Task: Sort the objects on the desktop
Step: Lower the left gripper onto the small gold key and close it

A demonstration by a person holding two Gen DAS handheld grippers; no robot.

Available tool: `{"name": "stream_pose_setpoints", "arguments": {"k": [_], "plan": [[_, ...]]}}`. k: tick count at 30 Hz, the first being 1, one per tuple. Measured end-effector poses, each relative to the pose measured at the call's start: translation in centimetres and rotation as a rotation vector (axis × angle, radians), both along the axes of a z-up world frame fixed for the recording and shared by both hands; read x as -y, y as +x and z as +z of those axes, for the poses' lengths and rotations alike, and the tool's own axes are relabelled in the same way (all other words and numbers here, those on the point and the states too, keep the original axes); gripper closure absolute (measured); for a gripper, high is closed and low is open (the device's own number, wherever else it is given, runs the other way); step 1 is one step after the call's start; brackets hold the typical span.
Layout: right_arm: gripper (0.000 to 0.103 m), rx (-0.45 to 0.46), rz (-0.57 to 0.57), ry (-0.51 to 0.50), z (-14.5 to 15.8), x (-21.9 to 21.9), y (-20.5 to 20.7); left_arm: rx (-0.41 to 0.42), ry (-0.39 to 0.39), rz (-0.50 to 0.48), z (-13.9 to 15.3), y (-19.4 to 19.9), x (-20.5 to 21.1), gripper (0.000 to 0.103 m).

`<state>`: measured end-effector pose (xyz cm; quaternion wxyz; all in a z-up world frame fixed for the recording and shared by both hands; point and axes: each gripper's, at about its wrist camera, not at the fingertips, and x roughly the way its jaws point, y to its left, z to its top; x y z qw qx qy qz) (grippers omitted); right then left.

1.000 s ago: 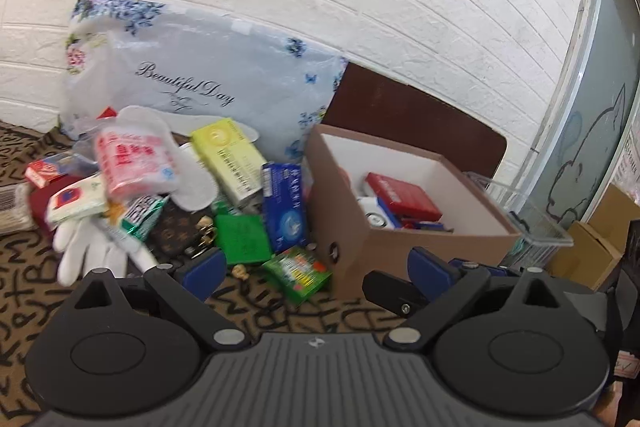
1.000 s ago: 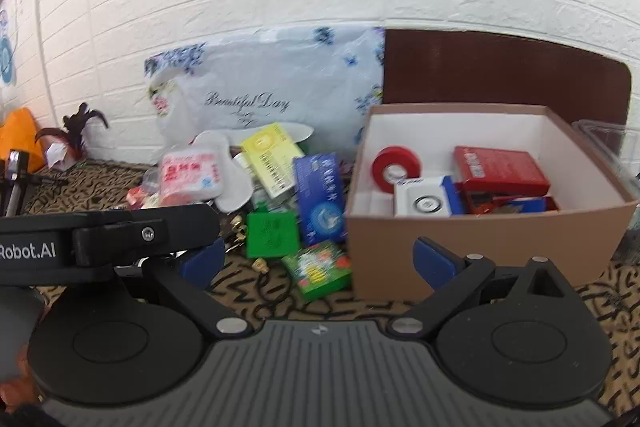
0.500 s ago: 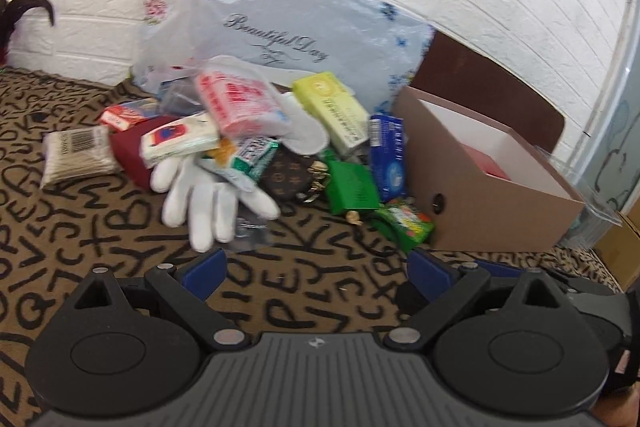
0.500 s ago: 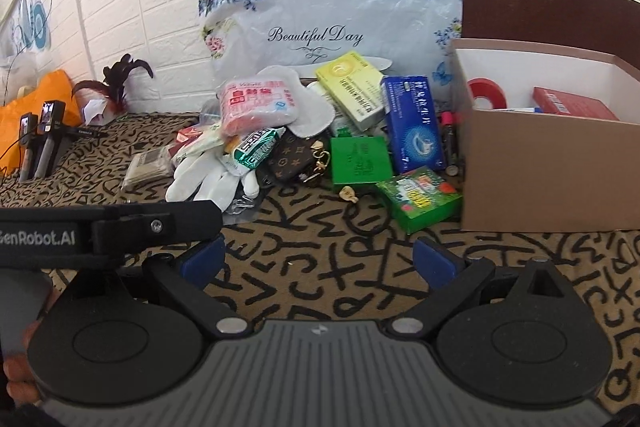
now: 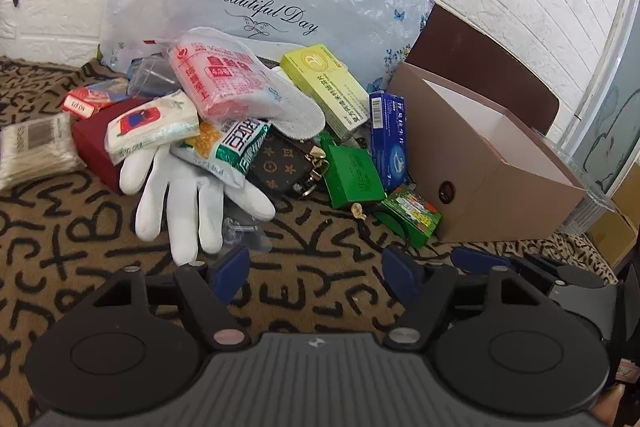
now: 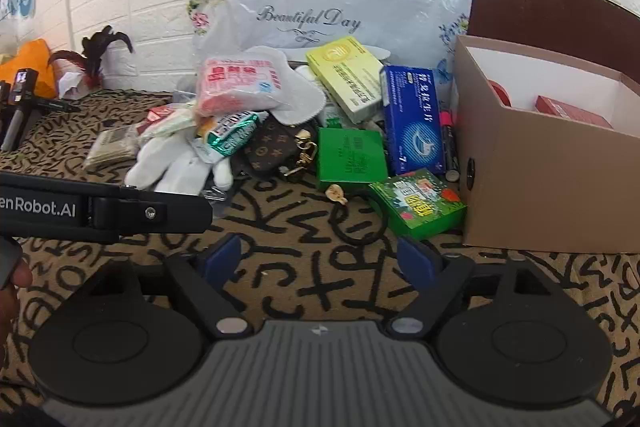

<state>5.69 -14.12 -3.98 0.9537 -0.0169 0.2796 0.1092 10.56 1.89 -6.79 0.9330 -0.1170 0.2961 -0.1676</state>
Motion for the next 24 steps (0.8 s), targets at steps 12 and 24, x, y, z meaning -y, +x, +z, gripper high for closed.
{"name": "stream_pose_setpoints", "arguments": {"k": [12, 24], "plan": [[0.048, -0.063, -0.079, 0.001, -2.0, 0.9, 3.1, -0.013, 0.09, -0.017, -1.9, 4.5, 0.7, 0.043], [0.065, -0.063, -0.087, 0.031, -2.6, 1.0, 5.8, -0.017, 0.1, -0.01, -2.3, 6.4, 0.8, 0.05]]}}
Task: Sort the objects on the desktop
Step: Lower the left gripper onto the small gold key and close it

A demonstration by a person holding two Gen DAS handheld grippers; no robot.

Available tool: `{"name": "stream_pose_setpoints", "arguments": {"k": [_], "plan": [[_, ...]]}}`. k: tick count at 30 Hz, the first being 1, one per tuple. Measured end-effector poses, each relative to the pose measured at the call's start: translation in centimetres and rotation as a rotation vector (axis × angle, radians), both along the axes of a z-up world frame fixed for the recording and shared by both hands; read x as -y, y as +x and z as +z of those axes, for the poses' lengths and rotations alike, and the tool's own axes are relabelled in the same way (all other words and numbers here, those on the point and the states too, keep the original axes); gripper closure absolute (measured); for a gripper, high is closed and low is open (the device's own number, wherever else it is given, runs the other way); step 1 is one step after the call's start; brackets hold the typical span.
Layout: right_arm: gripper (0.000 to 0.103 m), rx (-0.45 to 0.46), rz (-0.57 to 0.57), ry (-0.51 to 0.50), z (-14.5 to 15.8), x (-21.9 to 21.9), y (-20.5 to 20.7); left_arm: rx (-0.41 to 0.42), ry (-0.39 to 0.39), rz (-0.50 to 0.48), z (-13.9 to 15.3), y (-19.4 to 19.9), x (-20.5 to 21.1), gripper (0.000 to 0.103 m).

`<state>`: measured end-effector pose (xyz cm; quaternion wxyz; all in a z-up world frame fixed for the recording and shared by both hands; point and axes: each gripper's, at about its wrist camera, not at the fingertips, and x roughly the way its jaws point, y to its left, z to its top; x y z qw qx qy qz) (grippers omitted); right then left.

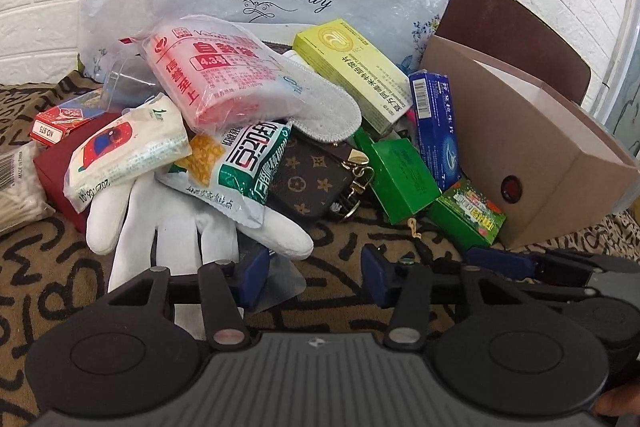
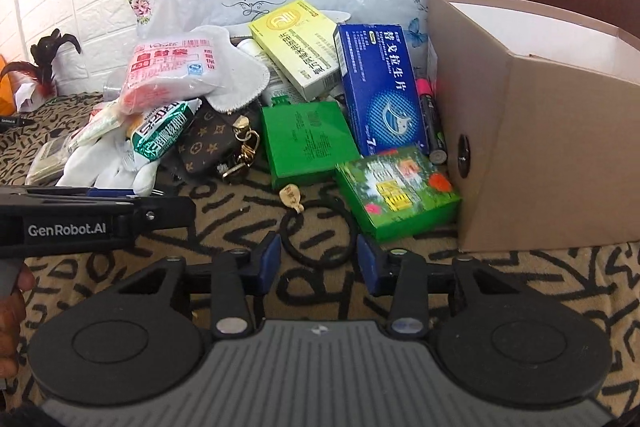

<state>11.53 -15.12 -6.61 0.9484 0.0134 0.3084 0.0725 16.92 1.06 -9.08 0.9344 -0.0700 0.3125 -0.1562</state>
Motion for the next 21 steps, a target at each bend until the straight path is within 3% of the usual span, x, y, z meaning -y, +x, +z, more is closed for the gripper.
{"name": "stream_pose_setpoints", "arguments": {"k": [4, 6, 7, 8, 9, 10, 11, 13, 21], "plan": [[0.073, 0.007, 0.003, -0.003, -0.1, 0.0, 0.3, 0.001, -0.007, 0.003, -0.2, 0.7, 0.2, 0.047], [0.083, 0.011, 0.005, -0.005, -0.1, 0.0, 0.2, 0.01, 0.01, -0.013, -0.3, 1.0, 0.7, 0.049], [0.084, 0.013, 0.006, -0.001, 0.0, 0.1, 0.2, 0.007, 0.016, -0.019, -0.4, 1.1, 0.9, 0.057], [0.086, 0.014, 0.008, 0.001, 0.0, 0.0, 0.1, 0.008, 0.026, -0.014, -0.5, 1.2, 1.0, 0.077], [0.087, 0.013, 0.013, 0.001, 0.1, 0.0, -0.1, 0.005, 0.031, -0.008, -0.5, 1.2, 0.9, 0.088], [0.088, 0.014, 0.017, 0.0, 0.1, 0.0, -0.3, -0.007, 0.019, 0.001, -0.6, 1.3, 0.5, 0.099], [0.089, 0.017, 0.022, -0.001, 0.2, 0.0, -0.5, -0.019, -0.008, 0.005, -0.6, 1.2, 0.1, 0.103], [0.092, 0.021, 0.027, 0.006, 0.4, 0.2, -0.9, -0.035, -0.035, 0.004, -0.6, 0.8, -0.4, 0.103], [0.093, 0.04, 0.049, 0.011, 1.5, 0.7, -3.0, -0.006, 0.012, -0.084, 0.2, -3.2, 1.2, 0.103]]}}
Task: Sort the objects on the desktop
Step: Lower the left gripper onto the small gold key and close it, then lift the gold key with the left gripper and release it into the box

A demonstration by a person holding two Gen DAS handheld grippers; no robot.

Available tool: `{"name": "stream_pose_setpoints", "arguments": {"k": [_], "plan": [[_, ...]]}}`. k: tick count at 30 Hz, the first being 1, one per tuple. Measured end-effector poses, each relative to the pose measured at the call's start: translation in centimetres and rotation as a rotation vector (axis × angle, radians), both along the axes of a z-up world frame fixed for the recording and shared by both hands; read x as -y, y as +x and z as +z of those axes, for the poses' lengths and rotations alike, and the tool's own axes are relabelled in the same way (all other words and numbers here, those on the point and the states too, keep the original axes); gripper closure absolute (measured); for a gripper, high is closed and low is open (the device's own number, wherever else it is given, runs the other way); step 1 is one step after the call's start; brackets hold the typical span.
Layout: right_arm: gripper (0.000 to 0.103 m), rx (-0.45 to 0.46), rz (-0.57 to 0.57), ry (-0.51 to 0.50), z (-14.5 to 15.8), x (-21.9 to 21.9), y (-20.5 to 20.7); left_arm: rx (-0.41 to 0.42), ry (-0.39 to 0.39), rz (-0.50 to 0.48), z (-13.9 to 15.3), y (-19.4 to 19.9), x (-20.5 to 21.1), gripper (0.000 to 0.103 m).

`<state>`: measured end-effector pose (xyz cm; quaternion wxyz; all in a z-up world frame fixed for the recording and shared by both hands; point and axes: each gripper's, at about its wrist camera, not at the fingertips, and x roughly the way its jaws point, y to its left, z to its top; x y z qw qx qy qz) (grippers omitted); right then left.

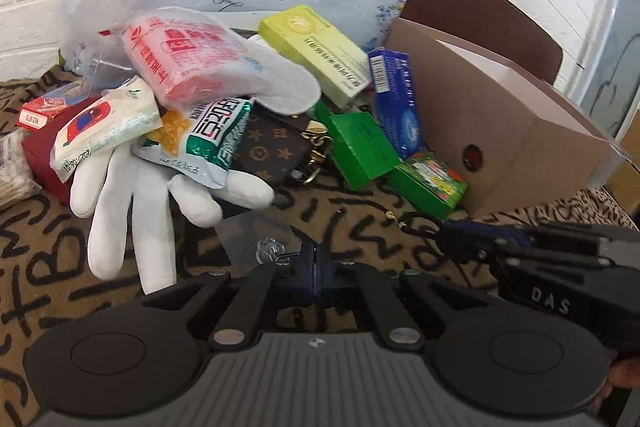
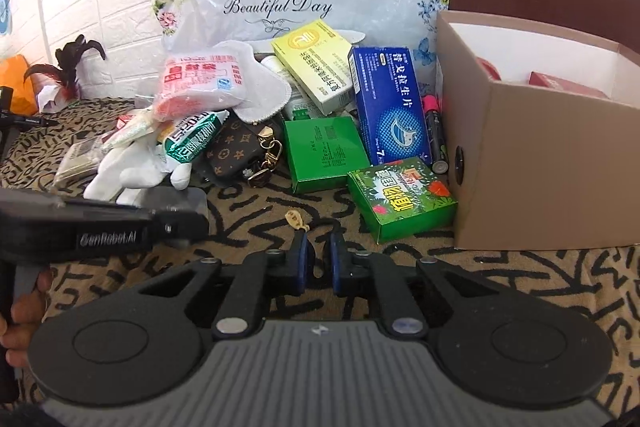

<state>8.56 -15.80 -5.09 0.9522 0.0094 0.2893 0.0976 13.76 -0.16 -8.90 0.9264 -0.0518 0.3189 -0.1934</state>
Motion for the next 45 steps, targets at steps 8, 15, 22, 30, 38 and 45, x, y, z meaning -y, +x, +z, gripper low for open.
{"name": "stream_pose_setpoints", "arguments": {"k": [8, 15, 22, 30, 38, 45], "plan": [[0.094, 0.028, -0.007, 0.009, 1.2, 1.0, -1.3, 0.042, -0.023, -0.033, 1.7, -2.0, 0.8, 0.103], [0.103, 0.073, 0.0, 0.034, 2.9, 1.7, -2.7, 0.074, -0.038, -0.038, 3.2, -3.3, 1.6, 0.103], [0.103, 0.121, -0.009, 0.034, 4.7, 2.6, -4.0, 0.139, -0.041, -0.045, 5.2, -4.4, 2.4, 0.103], [0.093, 0.014, 0.086, -0.014, 2.0, 0.3, -3.0, 0.141, -0.059, 0.032, 5.5, -4.8, -0.3, 0.103], [0.059, -0.031, 0.203, -0.082, -0.4, -4.8, -2.2, 0.143, -0.098, 0.091, 5.9, -4.8, -3.3, 0.103], [0.022, 0.015, 0.198, -0.077, -0.5, -5.7, -0.4, 0.137, -0.114, 0.082, 5.5, -4.4, -3.6, 0.103]]}}
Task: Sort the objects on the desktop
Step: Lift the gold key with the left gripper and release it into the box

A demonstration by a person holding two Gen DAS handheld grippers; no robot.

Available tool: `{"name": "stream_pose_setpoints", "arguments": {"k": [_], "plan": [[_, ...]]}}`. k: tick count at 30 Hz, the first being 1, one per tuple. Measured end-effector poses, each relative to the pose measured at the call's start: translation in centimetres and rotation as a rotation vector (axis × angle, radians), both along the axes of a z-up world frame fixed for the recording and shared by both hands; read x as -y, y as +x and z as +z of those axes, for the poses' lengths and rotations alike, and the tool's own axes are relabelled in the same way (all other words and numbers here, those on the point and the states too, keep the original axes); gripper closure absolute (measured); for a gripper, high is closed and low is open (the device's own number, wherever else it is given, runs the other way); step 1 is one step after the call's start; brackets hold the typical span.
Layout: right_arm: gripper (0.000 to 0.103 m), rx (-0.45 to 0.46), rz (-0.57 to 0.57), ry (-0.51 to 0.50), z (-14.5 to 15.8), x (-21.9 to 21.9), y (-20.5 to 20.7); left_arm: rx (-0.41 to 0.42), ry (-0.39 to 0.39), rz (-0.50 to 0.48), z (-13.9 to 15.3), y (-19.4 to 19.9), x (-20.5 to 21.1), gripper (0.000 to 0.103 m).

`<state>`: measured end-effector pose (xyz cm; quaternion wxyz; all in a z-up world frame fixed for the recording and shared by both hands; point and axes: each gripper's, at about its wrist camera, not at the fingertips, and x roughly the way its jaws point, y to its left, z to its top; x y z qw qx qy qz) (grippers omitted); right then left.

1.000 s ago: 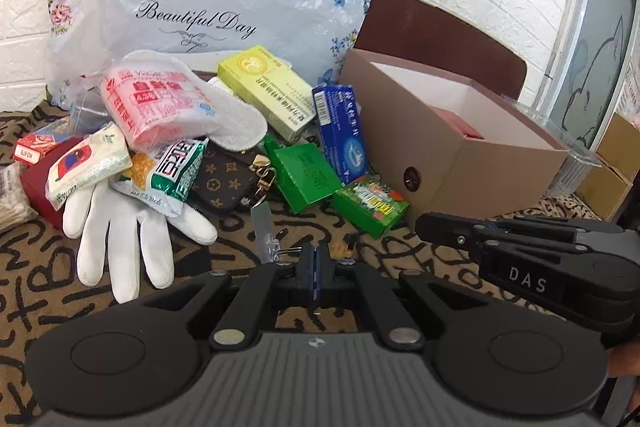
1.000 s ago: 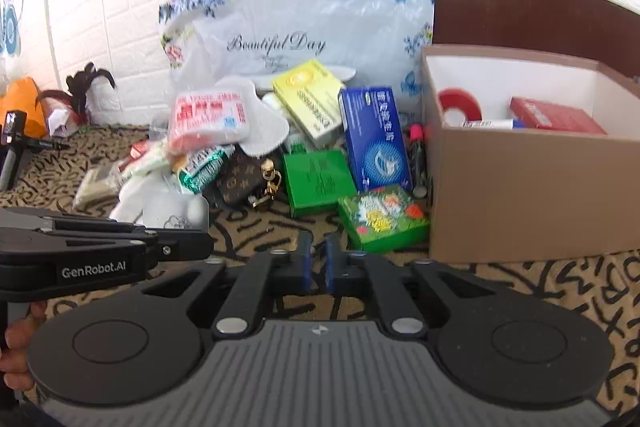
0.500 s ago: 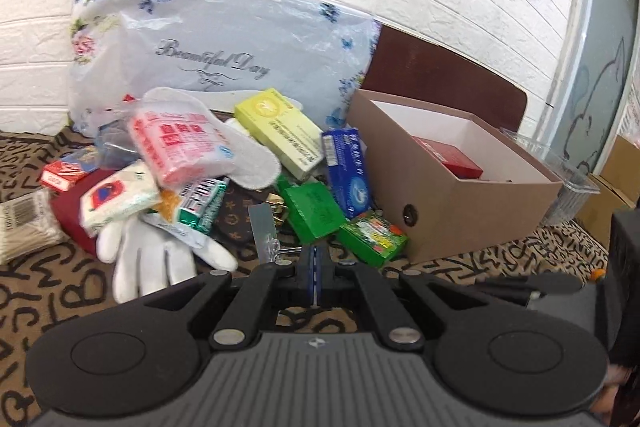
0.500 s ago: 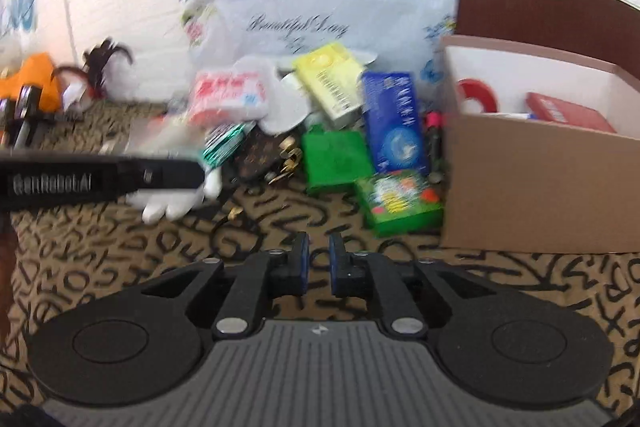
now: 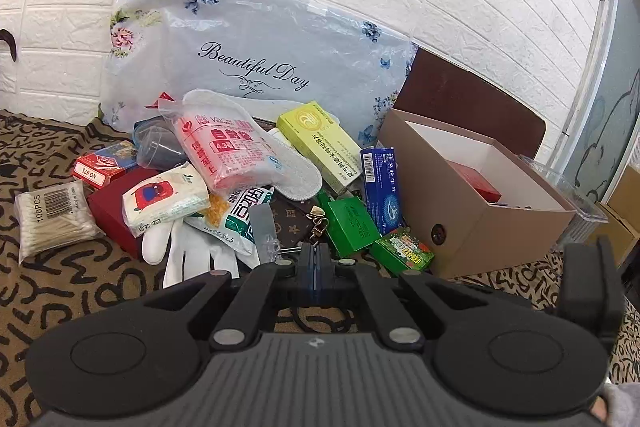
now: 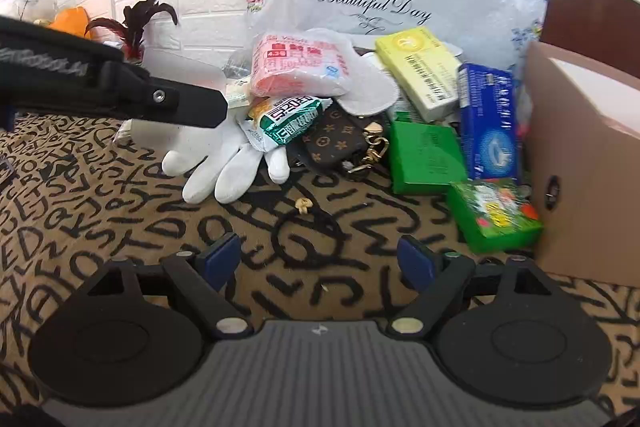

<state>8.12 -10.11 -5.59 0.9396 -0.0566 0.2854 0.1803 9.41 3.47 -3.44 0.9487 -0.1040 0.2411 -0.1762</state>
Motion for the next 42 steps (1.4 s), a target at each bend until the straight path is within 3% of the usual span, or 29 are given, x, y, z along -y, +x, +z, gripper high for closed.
{"name": "stream_pose_setpoints", "arguments": {"k": [2, 7, 9, 10, 12, 13, 20, 29, 36, 42], "plan": [[0.024, -0.007, 0.01, -0.016, -0.3, -0.6, 0.9, -0.002, -0.001, 0.0, 0.0, 0.0, 0.0, 0.103], [0.04, -0.046, 0.022, -0.009, -1.4, -1.0, 2.6, -0.009, 0.001, 0.0, -0.1, 0.2, 0.0, 0.103], [0.072, -0.044, 0.013, -0.015, -1.3, -0.8, 2.5, -0.009, 0.0, -0.002, -0.1, 0.1, 0.2, 0.103], [0.076, -0.046, 0.008, -0.024, -1.1, -0.6, 2.4, -0.008, -0.001, -0.003, -0.1, 0.1, 0.2, 0.103], [0.096, -0.058, 0.002, -0.029, -0.9, -0.2, 2.4, -0.003, -0.002, -0.007, 0.1, -0.1, 0.5, 0.103], [0.099, -0.062, -0.004, -0.033, -0.8, 0.0, 2.2, -0.001, -0.002, -0.009, 0.2, -0.3, 0.6, 0.103], [0.099, -0.017, -0.045, 0.029, 1.1, 2.8, -0.3, 0.021, -0.004, -0.049, 1.4, -0.8, 2.6, 0.103], [0.099, 0.16, -0.154, 0.14, 7.4, 8.7, -4.0, 0.09, -0.041, -0.179, 5.0, 0.2, 7.7, 0.103], [0.099, 0.299, -0.264, 0.146, 11.8, 14.2, -4.8, 0.119, -0.086, -0.312, 7.6, 3.4, 13.8, 0.103], [0.099, 0.333, -0.355, 0.135, 13.1, 19.2, -2.9, 0.081, -0.117, -0.383, 8.1, 8.3, 18.5, 0.103]]}}
